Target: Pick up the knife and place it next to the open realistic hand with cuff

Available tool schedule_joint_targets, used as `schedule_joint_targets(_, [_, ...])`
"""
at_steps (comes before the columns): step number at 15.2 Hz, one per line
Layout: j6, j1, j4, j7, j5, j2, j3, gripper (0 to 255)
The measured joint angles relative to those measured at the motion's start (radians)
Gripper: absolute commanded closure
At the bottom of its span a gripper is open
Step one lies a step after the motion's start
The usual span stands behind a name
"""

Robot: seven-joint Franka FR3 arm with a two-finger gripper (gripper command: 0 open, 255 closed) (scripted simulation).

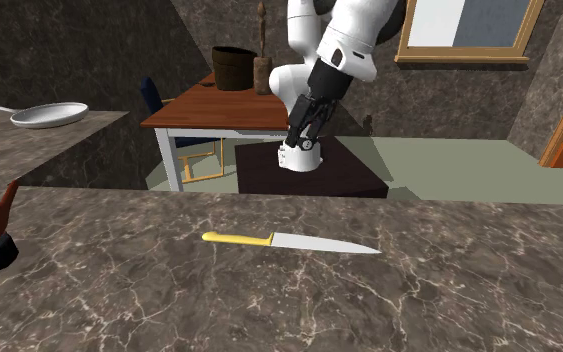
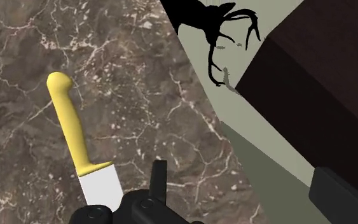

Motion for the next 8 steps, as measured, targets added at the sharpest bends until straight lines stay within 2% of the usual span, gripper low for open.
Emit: schedule_joint_targets(8, [0.149,-0.017,0.169,-0.186,-0.089,0.300,-0.024,0])
